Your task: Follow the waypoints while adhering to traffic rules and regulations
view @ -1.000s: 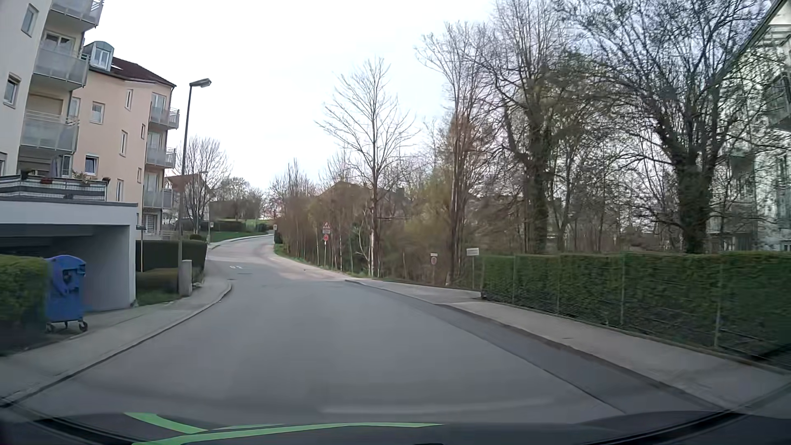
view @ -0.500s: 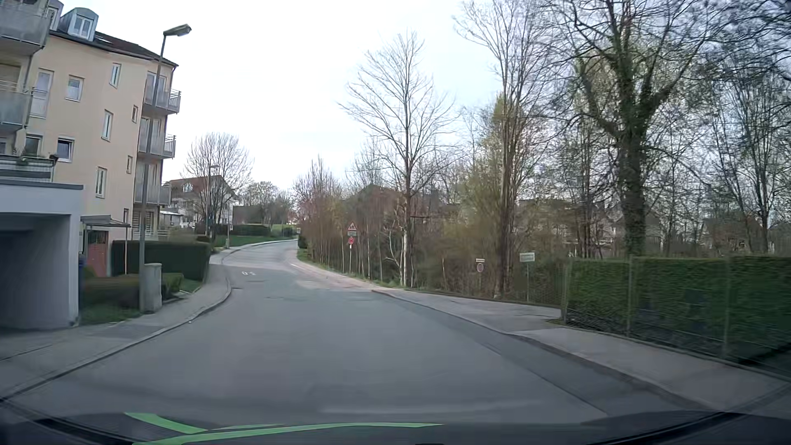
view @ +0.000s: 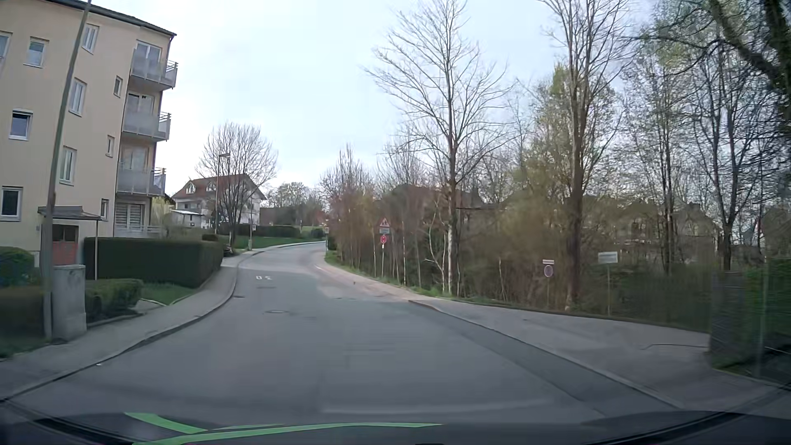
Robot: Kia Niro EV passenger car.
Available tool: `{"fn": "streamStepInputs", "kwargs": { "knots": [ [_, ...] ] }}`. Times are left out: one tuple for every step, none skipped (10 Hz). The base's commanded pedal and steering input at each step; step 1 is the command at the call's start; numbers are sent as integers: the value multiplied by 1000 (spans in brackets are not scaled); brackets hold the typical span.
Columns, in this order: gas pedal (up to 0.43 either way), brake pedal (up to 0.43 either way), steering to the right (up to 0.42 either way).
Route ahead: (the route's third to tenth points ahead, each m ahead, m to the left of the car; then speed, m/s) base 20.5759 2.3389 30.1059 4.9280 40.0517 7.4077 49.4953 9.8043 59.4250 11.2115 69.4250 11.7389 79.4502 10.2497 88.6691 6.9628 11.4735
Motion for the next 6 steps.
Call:
{"fn": "streamStepInputs", "kwargs": {
  "knots": [
    [177, 0, -65],
    [177, 0, -65],
    [177, 0, -65],
    [169, 0, -65],
    [169, 0, -65],
    [169, 0, -65]
  ]
}}
